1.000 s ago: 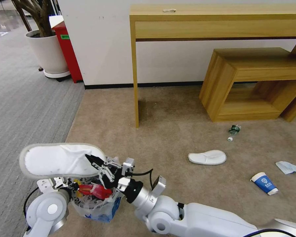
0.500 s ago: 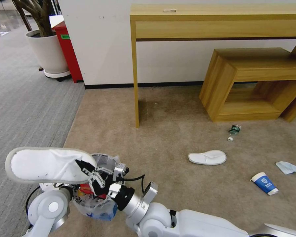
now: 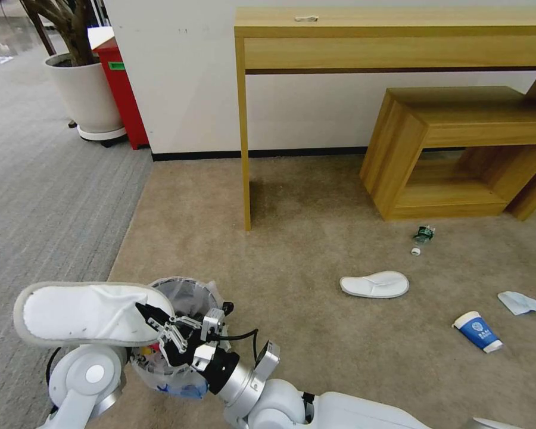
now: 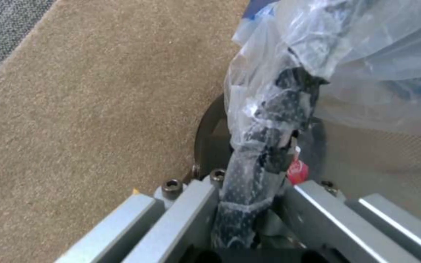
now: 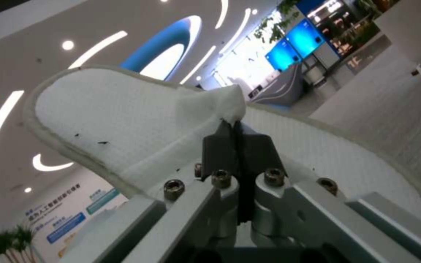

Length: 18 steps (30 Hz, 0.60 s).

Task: Pick up the trash bin and place the garbage on the floor into it.

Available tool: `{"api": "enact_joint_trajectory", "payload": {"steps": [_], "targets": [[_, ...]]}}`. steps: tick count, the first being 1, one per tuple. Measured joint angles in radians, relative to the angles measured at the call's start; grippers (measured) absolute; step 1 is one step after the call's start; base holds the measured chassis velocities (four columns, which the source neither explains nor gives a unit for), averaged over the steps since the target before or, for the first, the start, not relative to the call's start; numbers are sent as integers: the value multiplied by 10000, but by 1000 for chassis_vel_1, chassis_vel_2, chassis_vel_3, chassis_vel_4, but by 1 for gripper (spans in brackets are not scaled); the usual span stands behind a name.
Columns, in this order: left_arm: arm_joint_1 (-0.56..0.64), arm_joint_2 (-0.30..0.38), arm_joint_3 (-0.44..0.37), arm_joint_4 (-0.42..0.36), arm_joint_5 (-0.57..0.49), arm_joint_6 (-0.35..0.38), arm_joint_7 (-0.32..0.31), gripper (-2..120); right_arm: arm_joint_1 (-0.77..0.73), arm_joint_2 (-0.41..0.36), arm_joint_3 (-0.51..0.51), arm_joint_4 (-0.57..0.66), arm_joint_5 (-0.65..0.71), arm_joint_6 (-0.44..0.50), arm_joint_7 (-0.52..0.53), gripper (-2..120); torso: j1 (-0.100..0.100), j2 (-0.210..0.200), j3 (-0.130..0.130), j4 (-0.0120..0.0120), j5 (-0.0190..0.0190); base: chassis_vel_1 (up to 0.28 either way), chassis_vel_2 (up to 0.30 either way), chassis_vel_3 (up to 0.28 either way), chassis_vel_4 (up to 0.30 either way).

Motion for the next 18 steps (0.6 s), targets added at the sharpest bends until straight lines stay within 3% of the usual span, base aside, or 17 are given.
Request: {"api": "enact_joint_trajectory", "payload": {"steps": [18], "targets": [[246,-26,-147,-298,21,1,0,0,-496,178,40,-338,-195,69,-161,0,0,0,-2,2,5,0,0,0,0]]}}
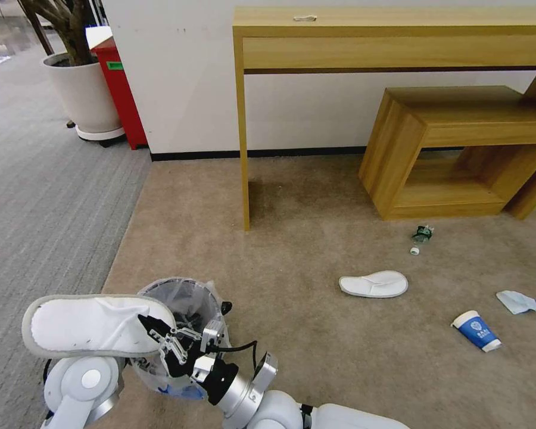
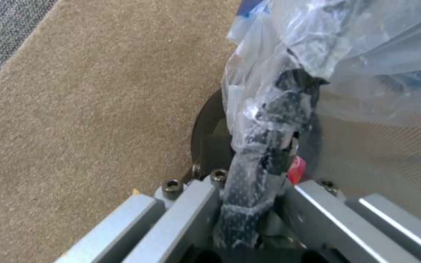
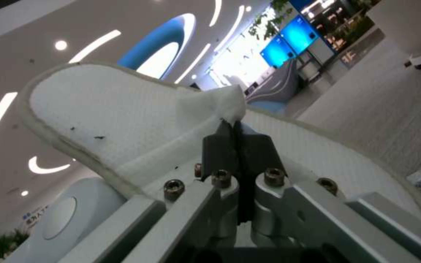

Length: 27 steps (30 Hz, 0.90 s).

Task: Pick up the trash bin and place the garbage on the floor into it.

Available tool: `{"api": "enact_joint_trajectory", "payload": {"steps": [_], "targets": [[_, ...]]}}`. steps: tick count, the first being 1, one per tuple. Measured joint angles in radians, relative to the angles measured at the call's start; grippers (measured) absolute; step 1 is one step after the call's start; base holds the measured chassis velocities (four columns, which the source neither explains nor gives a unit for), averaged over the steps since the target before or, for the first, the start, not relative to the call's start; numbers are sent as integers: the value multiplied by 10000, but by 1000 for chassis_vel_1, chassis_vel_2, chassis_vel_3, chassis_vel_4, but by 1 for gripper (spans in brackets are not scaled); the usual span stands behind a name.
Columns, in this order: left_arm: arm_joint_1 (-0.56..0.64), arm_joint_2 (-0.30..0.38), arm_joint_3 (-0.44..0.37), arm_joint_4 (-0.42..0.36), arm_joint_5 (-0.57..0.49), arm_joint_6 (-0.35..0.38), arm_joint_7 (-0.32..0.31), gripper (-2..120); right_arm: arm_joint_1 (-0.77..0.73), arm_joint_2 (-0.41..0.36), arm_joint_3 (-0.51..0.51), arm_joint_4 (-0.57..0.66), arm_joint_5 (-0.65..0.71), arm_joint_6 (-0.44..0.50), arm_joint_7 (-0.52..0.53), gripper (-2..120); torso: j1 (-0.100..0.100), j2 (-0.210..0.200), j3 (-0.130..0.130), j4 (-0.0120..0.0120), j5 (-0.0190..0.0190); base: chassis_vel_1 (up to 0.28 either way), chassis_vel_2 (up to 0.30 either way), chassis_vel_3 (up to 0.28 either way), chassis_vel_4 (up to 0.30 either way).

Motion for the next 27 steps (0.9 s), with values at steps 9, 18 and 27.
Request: {"api": "enact_joint_trajectory", "payload": {"steps": [9,18,27], "targets": [[99,10,-99,-110,17,-23,4,0,-158,-36,52,-78,-134,0,0,0,0,0,0,1,1,0,0,0,0],[151,28,-149,-202,18,-40,14,0,-274,-137,164,-230,-286,51,-16,0,-1,1,0,1,2,0,0,0,0],[211,75,-215,-284,17,-64,30,0,-325,-325,300,-299,-369,48,-181,10,-2,1,-1,2,3,0,0,0,0]]}}
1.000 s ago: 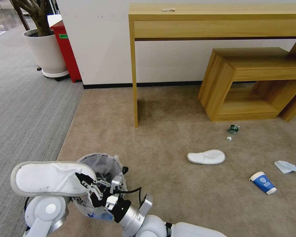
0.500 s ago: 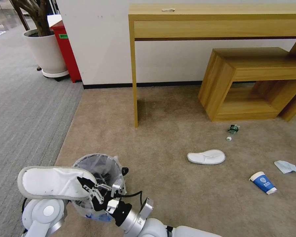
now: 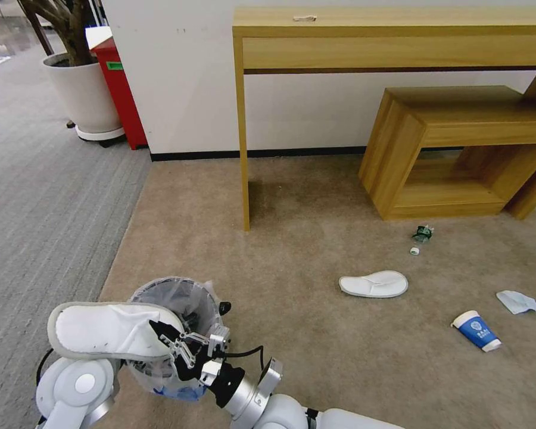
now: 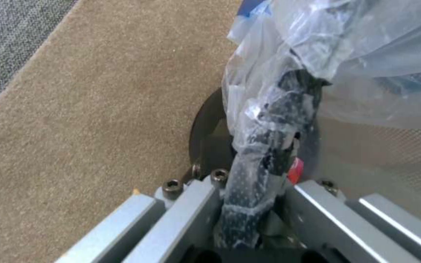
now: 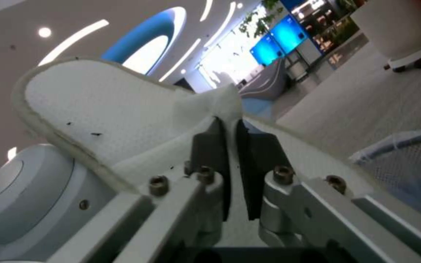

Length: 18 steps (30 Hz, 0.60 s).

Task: Pick up the trash bin and place the garbage on the floor into it.

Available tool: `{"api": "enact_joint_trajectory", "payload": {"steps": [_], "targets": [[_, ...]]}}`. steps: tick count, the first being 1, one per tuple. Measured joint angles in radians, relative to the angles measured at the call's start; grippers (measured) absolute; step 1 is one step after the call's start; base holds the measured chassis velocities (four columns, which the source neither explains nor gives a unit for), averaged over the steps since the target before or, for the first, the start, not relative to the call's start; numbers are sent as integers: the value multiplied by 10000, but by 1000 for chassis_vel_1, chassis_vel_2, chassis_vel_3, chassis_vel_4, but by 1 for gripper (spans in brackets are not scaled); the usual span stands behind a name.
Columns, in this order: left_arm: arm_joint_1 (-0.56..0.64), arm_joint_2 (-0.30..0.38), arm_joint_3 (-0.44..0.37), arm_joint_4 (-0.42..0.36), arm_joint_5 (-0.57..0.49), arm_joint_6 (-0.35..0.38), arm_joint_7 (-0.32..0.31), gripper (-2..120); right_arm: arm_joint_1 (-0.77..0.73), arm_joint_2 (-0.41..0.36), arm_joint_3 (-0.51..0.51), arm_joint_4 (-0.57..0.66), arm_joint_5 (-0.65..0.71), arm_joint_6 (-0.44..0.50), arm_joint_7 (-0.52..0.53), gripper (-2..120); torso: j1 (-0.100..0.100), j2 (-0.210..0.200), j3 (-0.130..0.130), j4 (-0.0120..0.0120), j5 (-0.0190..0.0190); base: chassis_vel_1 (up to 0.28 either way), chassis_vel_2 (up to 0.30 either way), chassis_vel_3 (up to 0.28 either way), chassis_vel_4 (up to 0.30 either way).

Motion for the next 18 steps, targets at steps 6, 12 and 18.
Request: {"api": "enact_joint_trajectory", "payload": {"steps": [6,12,18], "targets": [[20,-10,-1,-19,2,-5,6,0,-32,-43,52,-49,-23,-34,-65,28,0,0,0,0,0,0,0,0,0],[44,4,-27,-43,5,-16,14,0,-15,-164,138,-90,-38,-35,-144,50,0,0,0,0,0,0,0,0,0],[100,32,-74,-67,3,-24,22,0,-113,-237,198,-111,-79,-35,-211,76,0,0,0,0,0,0,0,0,0]]}}
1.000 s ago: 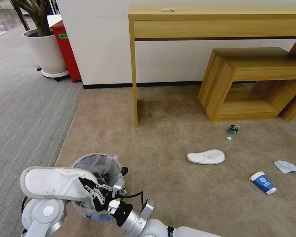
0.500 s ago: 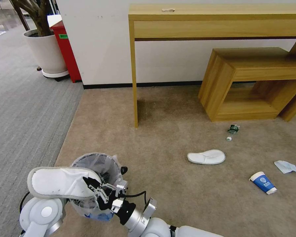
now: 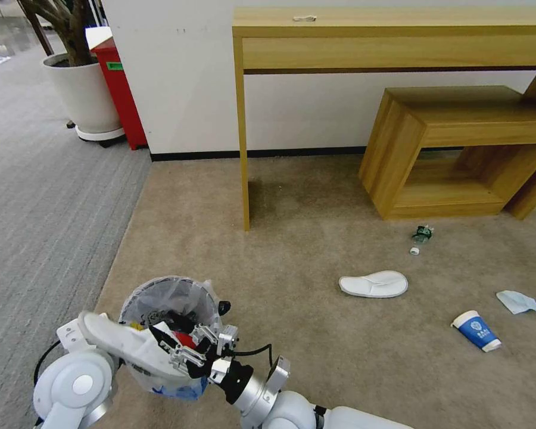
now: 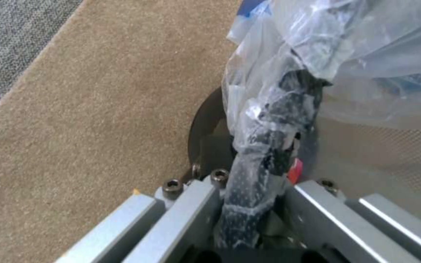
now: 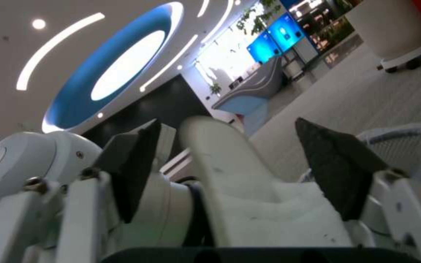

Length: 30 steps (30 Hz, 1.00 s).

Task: Pick up the trash bin and place the garbage on the floor into it.

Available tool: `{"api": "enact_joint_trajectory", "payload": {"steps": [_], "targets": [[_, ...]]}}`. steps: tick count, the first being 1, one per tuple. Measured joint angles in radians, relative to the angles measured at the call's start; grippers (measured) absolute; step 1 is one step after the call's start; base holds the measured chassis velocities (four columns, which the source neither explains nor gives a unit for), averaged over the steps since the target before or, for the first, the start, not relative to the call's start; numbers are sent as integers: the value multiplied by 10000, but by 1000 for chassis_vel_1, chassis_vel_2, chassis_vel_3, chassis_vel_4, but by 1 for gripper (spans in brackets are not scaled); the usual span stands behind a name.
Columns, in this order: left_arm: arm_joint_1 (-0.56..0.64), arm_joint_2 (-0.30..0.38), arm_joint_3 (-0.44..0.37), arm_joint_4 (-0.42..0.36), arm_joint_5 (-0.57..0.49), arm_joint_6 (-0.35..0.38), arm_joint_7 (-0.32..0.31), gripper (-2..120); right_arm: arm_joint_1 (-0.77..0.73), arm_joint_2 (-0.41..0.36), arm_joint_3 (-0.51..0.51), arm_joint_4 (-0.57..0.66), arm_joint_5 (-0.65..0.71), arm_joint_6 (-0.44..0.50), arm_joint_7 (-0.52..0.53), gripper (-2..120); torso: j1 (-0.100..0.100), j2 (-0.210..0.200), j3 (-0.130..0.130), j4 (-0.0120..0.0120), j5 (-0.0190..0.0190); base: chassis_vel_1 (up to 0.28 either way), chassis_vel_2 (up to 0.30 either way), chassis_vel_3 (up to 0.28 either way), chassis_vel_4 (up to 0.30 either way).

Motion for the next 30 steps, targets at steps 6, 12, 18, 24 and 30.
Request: {"api": "enact_joint_trajectory", "payload": {"steps": [6,12,18,24,30], "targets": [[42,-12,0,-26,21,0,13,0,2,-191,124,-2,-50,0,-16,95,0,0,1,0,0,0,0,0,0],[66,-4,10,-99,18,-1,12,0,-10,-421,355,115,-70,11,-16,100,0,0,1,0,0,0,0,0,0],[58,28,-71,-222,-260,-15,-104,0,-17,-687,633,234,-54,9,-18,100,1,0,1,-2,0,0,0,0,0],[56,19,-131,-370,-240,-49,-85,0,-16,-867,730,377,-84,1,-20,100,0,0,1,0,0,0,0,0,0],[43,124,-338,-410,-601,-59,-242,0,-21,-954,885,418,-127,1,-8,100,0,0,1,1,0,0,0,0,0]]}}
